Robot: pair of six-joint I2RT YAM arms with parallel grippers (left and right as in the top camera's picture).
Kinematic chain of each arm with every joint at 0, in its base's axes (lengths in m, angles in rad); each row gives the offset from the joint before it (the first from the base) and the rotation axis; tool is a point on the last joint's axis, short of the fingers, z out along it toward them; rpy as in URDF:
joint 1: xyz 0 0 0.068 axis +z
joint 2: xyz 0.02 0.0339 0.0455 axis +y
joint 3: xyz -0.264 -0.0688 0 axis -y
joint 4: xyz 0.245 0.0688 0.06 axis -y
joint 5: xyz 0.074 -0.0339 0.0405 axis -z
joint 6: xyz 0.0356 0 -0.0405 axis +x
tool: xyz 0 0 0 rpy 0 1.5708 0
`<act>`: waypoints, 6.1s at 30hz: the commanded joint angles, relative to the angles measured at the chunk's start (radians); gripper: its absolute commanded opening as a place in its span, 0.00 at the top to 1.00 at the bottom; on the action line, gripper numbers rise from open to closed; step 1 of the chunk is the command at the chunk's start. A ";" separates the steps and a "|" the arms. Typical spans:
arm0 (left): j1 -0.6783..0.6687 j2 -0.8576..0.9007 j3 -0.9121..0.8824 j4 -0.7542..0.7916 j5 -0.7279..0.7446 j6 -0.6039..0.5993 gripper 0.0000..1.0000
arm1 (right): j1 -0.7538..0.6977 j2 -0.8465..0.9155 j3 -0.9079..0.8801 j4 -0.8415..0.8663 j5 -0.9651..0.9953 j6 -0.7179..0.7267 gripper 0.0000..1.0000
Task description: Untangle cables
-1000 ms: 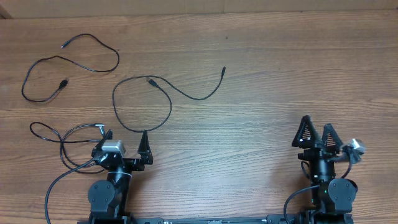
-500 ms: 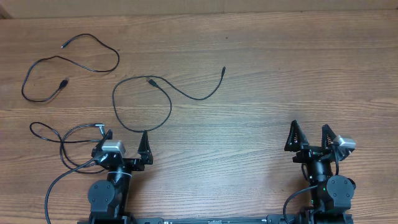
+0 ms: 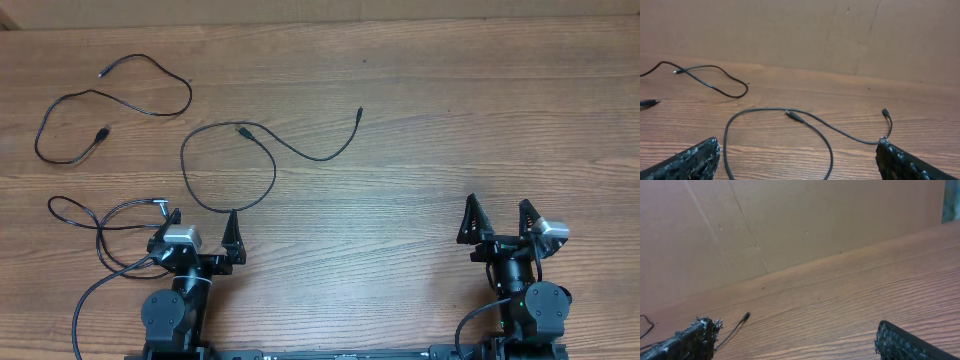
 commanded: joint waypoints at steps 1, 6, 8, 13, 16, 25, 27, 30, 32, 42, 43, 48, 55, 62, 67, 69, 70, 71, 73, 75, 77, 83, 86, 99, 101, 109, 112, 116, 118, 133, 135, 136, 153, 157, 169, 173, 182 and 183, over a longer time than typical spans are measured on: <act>-0.002 -0.010 -0.006 0.000 -0.006 -0.013 0.00 | 0.000 -0.010 -0.011 0.007 0.006 -0.030 0.00; -0.002 -0.010 -0.006 0.000 -0.006 -0.013 0.01 | 0.000 -0.010 -0.011 0.007 0.006 -0.030 0.00; -0.002 -0.010 -0.006 0.000 -0.007 -0.013 0.01 | 0.000 -0.010 -0.011 0.008 0.006 -0.030 0.00; -0.002 -0.010 -0.006 0.000 -0.007 -0.013 0.00 | 0.000 -0.010 -0.011 0.008 0.006 -0.030 0.00; -0.002 -0.010 -0.006 0.000 -0.006 -0.013 0.01 | 0.000 -0.010 -0.011 0.008 0.006 -0.030 0.00; -0.002 -0.010 -0.006 0.000 -0.007 -0.013 0.01 | -0.016 -0.010 -0.011 0.024 0.196 -0.031 0.05; -0.002 -0.010 -0.006 0.000 -0.006 -0.013 0.01 | -0.015 -0.010 -0.011 0.024 0.179 -0.029 0.00; -0.002 -0.010 -0.006 0.000 -0.006 -0.013 0.00 | -0.011 -0.010 -0.011 0.020 0.172 -0.023 0.00; -0.002 -0.010 -0.006 0.000 -0.006 -0.013 0.01 | -0.011 -0.010 -0.011 0.020 0.171 -0.023 0.00; -0.002 -0.010 -0.006 0.000 -0.006 -0.013 0.01 | -0.008 -0.010 -0.012 0.006 -0.009 -0.211 0.00; -0.002 -0.010 -0.006 0.000 -0.006 -0.013 0.01 | -0.007 -0.010 -0.012 0.006 -0.010 -0.210 0.00; -0.002 -0.010 -0.006 0.000 -0.006 -0.013 0.01 | -0.006 -0.010 -0.012 0.008 -0.005 -0.202 0.00; -0.002 -0.010 -0.006 0.000 -0.006 -0.013 0.01 | -0.006 -0.010 -0.012 0.008 0.002 -0.202 0.00; -0.002 -0.010 -0.006 0.000 -0.006 -0.013 0.01 | -0.006 -0.010 -0.012 0.008 0.002 -0.202 0.00; -0.002 -0.010 -0.006 0.000 -0.006 -0.013 0.00 | -0.006 -0.010 -0.012 0.009 0.002 -0.202 0.00; -0.002 -0.010 -0.006 0.000 -0.007 -0.013 0.01 | -0.006 -0.010 -0.012 0.009 0.002 -0.202 0.00; -0.002 -0.010 -0.006 0.000 -0.006 -0.013 0.01 | -0.005 -0.010 -0.012 0.010 0.002 -0.202 0.00; -0.002 -0.010 -0.006 0.000 -0.006 -0.013 0.00 | 0.000 -0.010 -0.012 0.010 0.002 -0.202 0.00; -0.002 -0.010 -0.006 0.000 -0.006 -0.013 0.00 | 0.020 -0.011 -0.012 0.010 0.002 -0.202 0.00; -0.002 -0.010 -0.006 0.000 -0.006 -0.013 0.00 | 0.050 -0.011 -0.012 0.011 0.002 -0.202 0.00; -0.002 -0.010 -0.006 0.000 -0.006 -0.013 0.00 | 0.076 -0.011 -0.012 0.012 0.002 -0.202 0.00; -0.002 -0.010 -0.006 0.000 -0.007 -0.013 0.01 | 0.143 -0.011 -0.012 0.013 0.002 -0.202 0.00; -0.002 -0.010 -0.006 0.000 -0.006 -0.013 0.01 | 0.155 -0.011 -0.013 0.013 0.002 -0.202 0.00; -0.002 -0.010 -0.006 0.000 -0.006 -0.013 0.00 | 0.216 -0.011 -0.013 0.012 0.002 -0.202 0.00; -0.002 -0.010 -0.006 0.000 -0.006 -0.013 0.01 | 0.216 -0.011 -0.013 0.012 0.002 -0.202 0.00; -0.002 -0.010 -0.006 0.000 -0.006 -0.013 0.01 | 0.217 -0.011 -0.013 0.012 0.002 -0.202 0.00; -0.002 -0.010 -0.006 0.000 -0.006 -0.013 0.01 | 0.216 -0.011 -0.013 0.012 0.002 -0.202 0.00; -0.002 -0.010 -0.006 0.000 -0.006 -0.013 0.01 | 0.216 -0.011 -0.013 0.012 0.002 -0.202 0.00; -0.002 -0.010 -0.006 0.000 -0.007 -0.013 0.01 | 0.216 -0.011 -0.013 0.012 0.002 -0.202 0.00; -0.002 -0.010 -0.006 0.000 -0.006 -0.013 0.00 | 0.216 -0.010 -0.011 0.008 0.002 -0.202 0.00; -0.002 -0.010 -0.006 0.000 -0.006 -0.013 0.00 | 0.216 -0.010 -0.011 0.008 0.002 -0.202 0.00; -0.002 -0.010 -0.006 0.000 -0.006 -0.013 0.01 | 0.216 -0.010 -0.011 0.008 0.002 -0.202 0.00; -0.002 -0.010 -0.006 0.000 -0.006 -0.013 0.01 | 0.216 -0.010 -0.011 0.008 0.002 -0.202 0.00; -0.002 -0.010 -0.006 0.000 -0.006 -0.013 0.00 | 0.216 -0.010 -0.011 0.008 0.002 -0.202 0.00; -0.002 -0.010 -0.006 0.000 -0.007 -0.013 0.01 | 0.216 -0.010 -0.011 0.008 0.002 -0.202 0.00; -0.002 -0.010 -0.006 0.000 -0.006 -0.013 0.01 | 0.216 -0.010 -0.011 0.008 0.002 -0.202 0.00; -0.002 -0.010 -0.006 0.000 -0.007 -0.013 0.01 | 0.216 -0.010 -0.011 0.008 0.002 -0.202 0.00; -0.002 -0.010 -0.006 0.000 -0.006 -0.013 0.01 | 0.216 -0.010 -0.011 0.008 0.002 -0.202 0.00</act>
